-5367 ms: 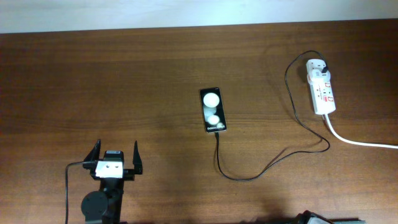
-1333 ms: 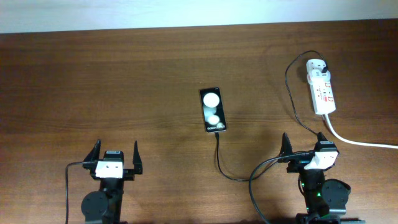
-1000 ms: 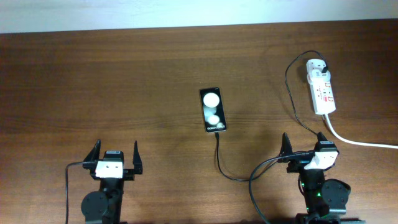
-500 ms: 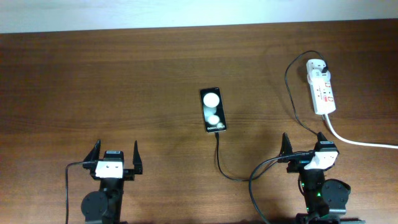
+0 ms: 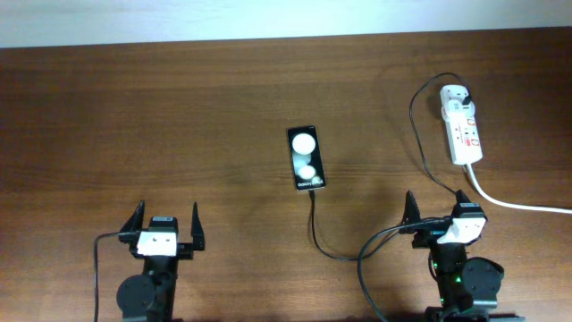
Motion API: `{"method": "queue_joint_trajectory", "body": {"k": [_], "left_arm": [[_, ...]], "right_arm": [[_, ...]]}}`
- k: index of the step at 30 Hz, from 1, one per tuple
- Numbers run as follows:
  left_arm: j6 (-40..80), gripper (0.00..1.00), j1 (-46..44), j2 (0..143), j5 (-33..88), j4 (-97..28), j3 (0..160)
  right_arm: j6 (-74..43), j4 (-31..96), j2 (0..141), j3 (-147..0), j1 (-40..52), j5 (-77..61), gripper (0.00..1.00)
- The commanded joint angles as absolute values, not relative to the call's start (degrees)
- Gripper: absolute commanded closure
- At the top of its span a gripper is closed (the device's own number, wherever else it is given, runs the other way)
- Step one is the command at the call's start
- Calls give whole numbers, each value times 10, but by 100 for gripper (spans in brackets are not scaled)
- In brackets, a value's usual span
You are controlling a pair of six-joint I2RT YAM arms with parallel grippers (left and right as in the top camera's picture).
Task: Plug charger to phone and switch on socket
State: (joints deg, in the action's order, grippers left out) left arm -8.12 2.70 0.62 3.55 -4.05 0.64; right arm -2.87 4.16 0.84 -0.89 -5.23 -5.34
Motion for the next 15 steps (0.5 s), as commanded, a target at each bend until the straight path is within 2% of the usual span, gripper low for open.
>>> {"method": "queue_joint_trajectory", "body": {"k": [1,15], "left_arm": [[-83,1,29,4,32,-44,5],[-83,1,29,4,32,-44,5]], "right_arm": [[-33,41,2,-3,-57,-47,1],[-33,41,2,-3,-57,-47,1]]}}
